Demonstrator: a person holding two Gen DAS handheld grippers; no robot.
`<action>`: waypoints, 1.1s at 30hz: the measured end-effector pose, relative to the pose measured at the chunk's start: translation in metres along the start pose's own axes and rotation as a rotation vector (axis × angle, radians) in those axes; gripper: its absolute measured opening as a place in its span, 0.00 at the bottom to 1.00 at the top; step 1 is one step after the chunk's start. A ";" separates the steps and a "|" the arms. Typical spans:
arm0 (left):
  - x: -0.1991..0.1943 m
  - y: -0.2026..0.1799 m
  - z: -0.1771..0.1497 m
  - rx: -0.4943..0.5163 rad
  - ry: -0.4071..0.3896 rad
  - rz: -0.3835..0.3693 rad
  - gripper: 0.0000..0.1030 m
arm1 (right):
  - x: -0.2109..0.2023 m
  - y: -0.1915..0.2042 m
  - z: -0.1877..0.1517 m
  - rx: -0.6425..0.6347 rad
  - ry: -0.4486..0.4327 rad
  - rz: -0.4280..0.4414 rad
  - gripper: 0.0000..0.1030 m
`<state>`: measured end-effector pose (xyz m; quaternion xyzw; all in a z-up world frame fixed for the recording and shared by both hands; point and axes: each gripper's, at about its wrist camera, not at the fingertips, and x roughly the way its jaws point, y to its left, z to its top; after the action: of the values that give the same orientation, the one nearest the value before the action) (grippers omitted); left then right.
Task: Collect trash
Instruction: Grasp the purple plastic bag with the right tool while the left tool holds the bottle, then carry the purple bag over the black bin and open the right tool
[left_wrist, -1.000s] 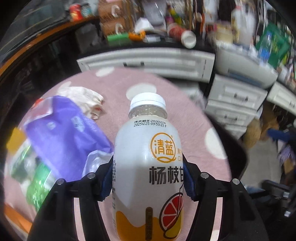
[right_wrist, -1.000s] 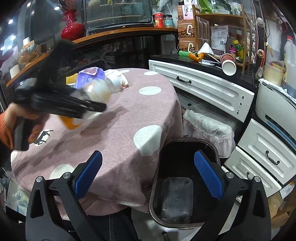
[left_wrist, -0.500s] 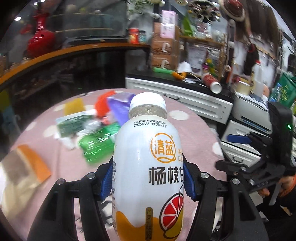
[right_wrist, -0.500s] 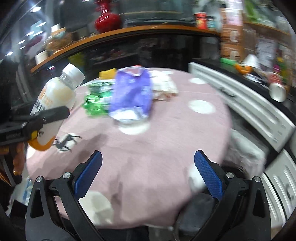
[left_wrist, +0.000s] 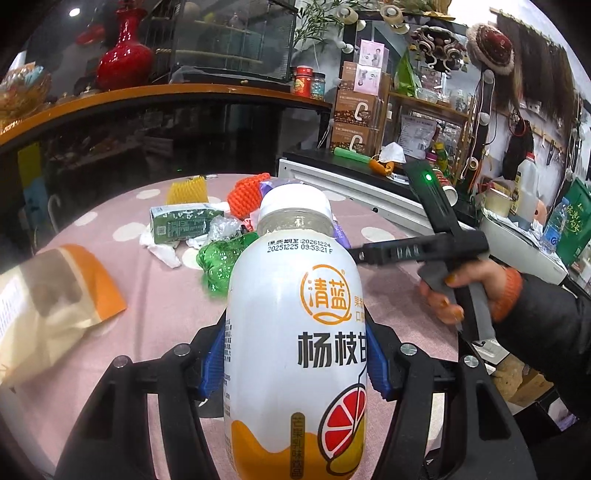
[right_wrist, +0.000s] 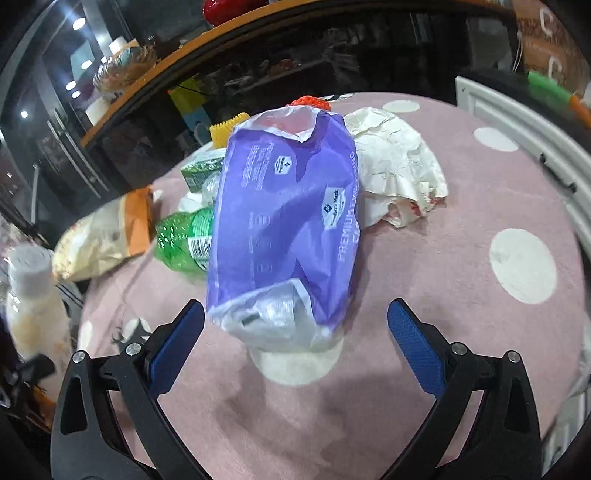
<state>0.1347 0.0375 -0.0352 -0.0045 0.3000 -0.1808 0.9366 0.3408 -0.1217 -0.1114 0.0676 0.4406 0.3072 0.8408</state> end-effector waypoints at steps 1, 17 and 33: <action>-0.001 0.002 -0.003 -0.005 0.000 -0.002 0.59 | 0.004 -0.003 0.002 0.009 0.015 0.014 0.94; 0.000 0.005 -0.013 -0.038 0.001 -0.026 0.59 | 0.008 0.001 -0.004 -0.044 0.025 0.054 0.14; -0.004 -0.019 -0.014 -0.004 -0.014 -0.063 0.59 | -0.088 -0.006 -0.047 0.037 -0.178 -0.006 0.08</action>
<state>0.1175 0.0221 -0.0420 -0.0171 0.2937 -0.2094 0.9325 0.2697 -0.1842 -0.0802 0.1090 0.3699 0.2893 0.8761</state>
